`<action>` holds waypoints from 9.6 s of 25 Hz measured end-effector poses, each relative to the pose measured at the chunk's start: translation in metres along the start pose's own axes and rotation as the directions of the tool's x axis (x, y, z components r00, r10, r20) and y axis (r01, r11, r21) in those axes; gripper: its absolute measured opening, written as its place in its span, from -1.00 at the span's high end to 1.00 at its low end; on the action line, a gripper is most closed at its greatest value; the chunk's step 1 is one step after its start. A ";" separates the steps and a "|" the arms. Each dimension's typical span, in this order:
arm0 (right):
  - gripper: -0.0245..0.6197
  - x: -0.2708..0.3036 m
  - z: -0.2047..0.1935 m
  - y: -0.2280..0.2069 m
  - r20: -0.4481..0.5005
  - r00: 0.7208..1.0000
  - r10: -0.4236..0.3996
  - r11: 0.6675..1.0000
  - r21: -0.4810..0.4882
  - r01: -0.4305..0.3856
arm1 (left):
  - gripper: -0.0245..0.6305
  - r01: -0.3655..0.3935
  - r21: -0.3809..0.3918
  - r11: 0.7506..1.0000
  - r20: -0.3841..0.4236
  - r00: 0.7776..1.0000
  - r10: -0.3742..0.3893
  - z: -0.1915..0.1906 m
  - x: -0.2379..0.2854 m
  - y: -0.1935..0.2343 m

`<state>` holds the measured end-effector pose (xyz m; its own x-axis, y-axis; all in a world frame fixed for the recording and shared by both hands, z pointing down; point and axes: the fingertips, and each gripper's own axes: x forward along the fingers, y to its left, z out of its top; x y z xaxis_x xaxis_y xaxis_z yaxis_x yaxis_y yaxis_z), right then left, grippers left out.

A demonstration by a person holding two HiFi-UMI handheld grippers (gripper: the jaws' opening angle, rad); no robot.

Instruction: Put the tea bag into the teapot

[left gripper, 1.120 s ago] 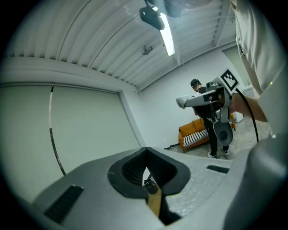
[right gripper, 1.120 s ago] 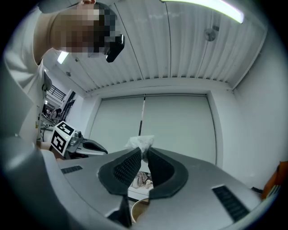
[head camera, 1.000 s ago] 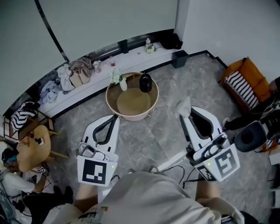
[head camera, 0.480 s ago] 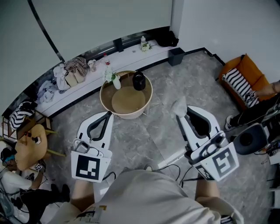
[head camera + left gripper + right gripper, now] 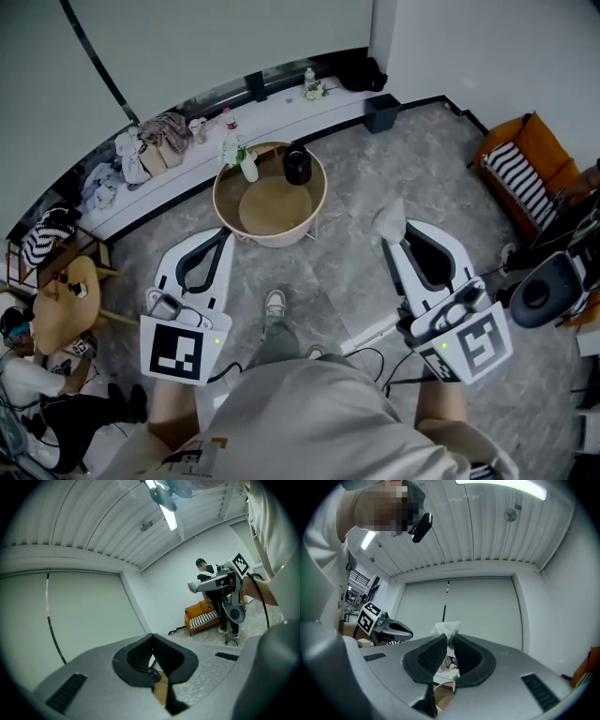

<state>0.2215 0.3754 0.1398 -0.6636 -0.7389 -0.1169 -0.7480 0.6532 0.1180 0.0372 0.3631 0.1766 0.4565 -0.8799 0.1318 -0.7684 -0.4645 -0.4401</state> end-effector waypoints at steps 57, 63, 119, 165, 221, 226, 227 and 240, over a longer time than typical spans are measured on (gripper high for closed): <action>0.78 0.453 -0.138 -0.149 -0.219 0.969 -0.114 0.993 0.012 0.120 | 0.90 0.304 -0.074 0.950 0.046 0.952 -0.301 -0.163 0.358 0.299; 0.78 0.488 -0.167 -0.170 -0.257 0.960 -0.113 0.988 0.072 0.135 | 0.90 0.333 -0.102 0.937 0.032 0.943 -0.331 -0.185 0.390 0.313; 0.78 0.579 -0.612 -0.260 -0.775 0.453 0.441 0.872 0.489 -0.012 | 0.90 0.058 -0.464 0.884 -0.395 0.879 -0.265 -0.432 0.634 0.207; 0.58 0.566 -0.805 -0.238 -0.952 0.072 0.299 0.930 0.273 -0.248 | 0.90 0.064 -0.646 0.761 -0.454 0.769 -0.450 -0.560 0.622 0.141; 0.90 0.593 -0.190 -0.263 -0.272 0.962 -0.012 1.000 -0.022 0.006 | 0.90 0.127 -0.325 0.937 -0.031 0.989 -0.145 -0.191 0.509 0.326; 0.90 0.577 -0.139 -0.253 -0.178 0.984 -0.010 0.998 -0.065 -0.002 | 0.90 0.164 -0.223 0.961 0.073 0.986 -0.151 -0.139 0.484 0.328; 0.90 0.573 -0.131 -0.253 -0.167 0.986 -0.011 0.996 -0.084 -0.003 | 0.90 0.169 -0.216 0.962 0.095 0.984 -0.152 -0.130 0.479 0.327; 0.90 0.523 -0.095 -0.237 -0.110 0.994 0.001 0.997 -0.073 -0.009 | 0.90 0.177 -0.189 0.966 0.116 0.981 -0.157 -0.100 0.440 0.311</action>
<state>0.0522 -0.1815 0.1442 -0.6591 -0.7520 -0.0075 -0.7392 0.6460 0.1902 -0.0454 -0.1784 0.1867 0.6206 -0.7783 0.0958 -0.7461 -0.6236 -0.2334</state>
